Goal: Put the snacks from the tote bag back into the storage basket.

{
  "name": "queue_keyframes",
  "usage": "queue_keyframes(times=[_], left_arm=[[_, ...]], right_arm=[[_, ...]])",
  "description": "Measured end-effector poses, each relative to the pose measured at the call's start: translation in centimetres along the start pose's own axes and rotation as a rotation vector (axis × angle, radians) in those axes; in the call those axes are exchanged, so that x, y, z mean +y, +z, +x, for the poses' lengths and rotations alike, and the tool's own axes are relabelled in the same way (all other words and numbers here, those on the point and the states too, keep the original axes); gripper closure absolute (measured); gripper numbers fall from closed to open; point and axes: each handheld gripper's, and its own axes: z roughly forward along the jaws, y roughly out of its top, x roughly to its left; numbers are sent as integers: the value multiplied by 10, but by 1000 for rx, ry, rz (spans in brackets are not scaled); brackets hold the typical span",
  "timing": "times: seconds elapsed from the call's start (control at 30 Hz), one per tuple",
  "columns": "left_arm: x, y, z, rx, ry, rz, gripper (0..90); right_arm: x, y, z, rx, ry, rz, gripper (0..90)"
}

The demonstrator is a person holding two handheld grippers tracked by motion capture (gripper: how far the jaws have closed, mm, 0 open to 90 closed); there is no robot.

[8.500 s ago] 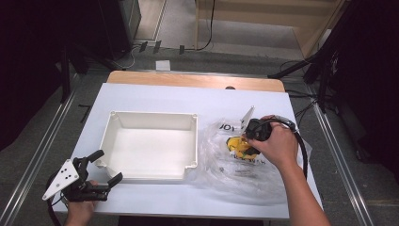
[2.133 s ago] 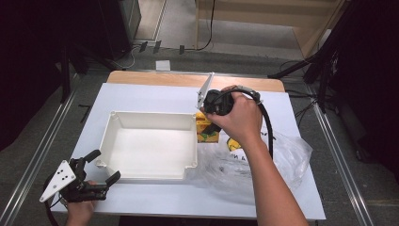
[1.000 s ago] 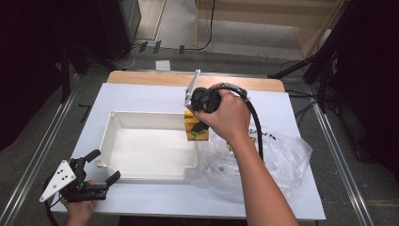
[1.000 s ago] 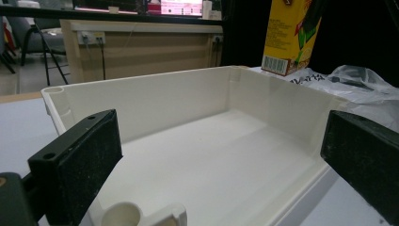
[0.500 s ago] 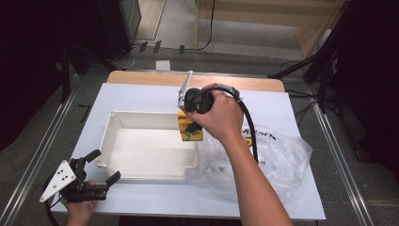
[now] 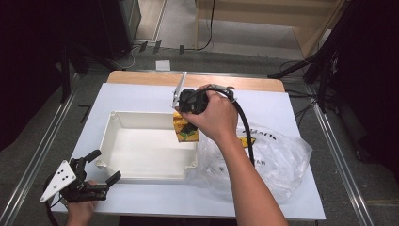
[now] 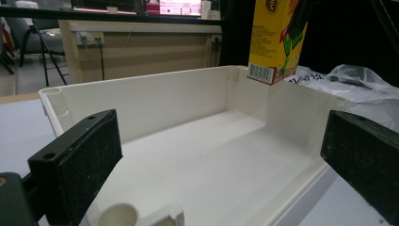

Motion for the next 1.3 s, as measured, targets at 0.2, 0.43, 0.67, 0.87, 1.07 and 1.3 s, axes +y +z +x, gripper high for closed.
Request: queue_keyframes(times=[0.2, 0.43, 0.67, 0.87, 1.07, 1.3], left_arm=[[0, 0, 0, -1, -1, -2, 0], [0, 0, 0, -2, -3, -4, 0], [0, 0, 0, -2, 0, -3, 0], [0, 0, 0, -2, -3, -5, 0], [0, 0, 0, -2, -2, -5, 0], [0, 0, 0, -2, -1, -3, 0]], right_arm=[[5, 5, -1, 9, -7, 0, 522], [7, 9, -1, 9, -2, 10, 522], [9, 12, -1, 15, -8, 12, 522], [9, 17, -2, 13, -29, 6, 521], [7, 20, -2, 18, -28, 9, 521], [2, 24, -1, 28, -23, 3, 520]])
